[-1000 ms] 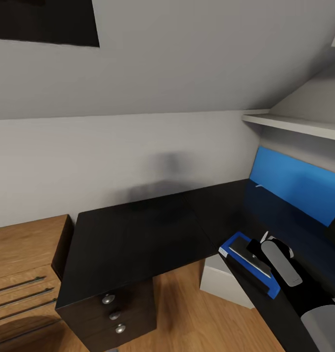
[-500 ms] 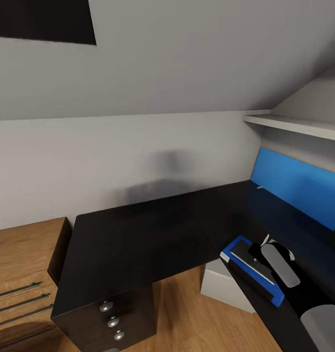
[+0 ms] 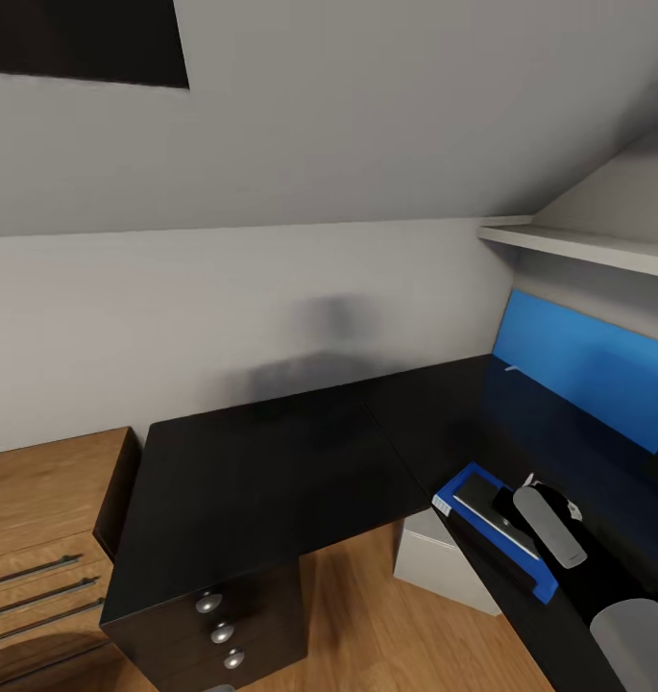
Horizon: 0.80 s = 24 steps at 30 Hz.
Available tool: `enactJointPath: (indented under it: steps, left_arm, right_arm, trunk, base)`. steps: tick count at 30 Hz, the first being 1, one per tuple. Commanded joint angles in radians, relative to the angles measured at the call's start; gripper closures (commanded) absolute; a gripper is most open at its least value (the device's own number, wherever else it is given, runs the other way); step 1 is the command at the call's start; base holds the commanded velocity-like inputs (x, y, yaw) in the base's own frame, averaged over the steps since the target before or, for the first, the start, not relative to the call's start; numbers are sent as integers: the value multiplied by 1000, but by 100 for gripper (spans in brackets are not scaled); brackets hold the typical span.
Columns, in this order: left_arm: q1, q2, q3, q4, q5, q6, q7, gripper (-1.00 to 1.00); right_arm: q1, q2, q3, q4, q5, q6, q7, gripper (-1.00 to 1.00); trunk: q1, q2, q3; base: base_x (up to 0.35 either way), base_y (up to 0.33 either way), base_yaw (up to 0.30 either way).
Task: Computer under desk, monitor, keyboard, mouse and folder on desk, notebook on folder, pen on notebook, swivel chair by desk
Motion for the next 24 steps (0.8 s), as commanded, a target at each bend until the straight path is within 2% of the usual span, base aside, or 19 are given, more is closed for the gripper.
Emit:
enactJointPath:
  steps: [1, 7, 16, 24]
  left_arm:
    - [0, 1, -3, -3, 9, 4, 8, -100]
    - [0, 1, -2, -3, 9, 4, 8, -100]
    - [0, 2, 0, -3, 9, 4, 8, -100]
    - [0, 2, 0, -3, 9, 4, 8, -100]
  right_arm:
    - [-3, -1, 3, 17, 1, 3, 6, 100]
    - [-16, -1, 3, 61, 18, 2, 46, 100]
    - [-17, -1, 3, 66, 19, 2, 50, 100]
    - [-17, -1, 3, 67, 20, 2, 50, 100]
  trunk:
    - [0, -1, -1]
    - [0, -1, -1]
    - [0, -1, -1]
    - [0, -1, -1]
  base:
    - [0, 0, 0]
    - [0, 0, 0]
    - [7, 0, 0]
    - [125, 0, 0]
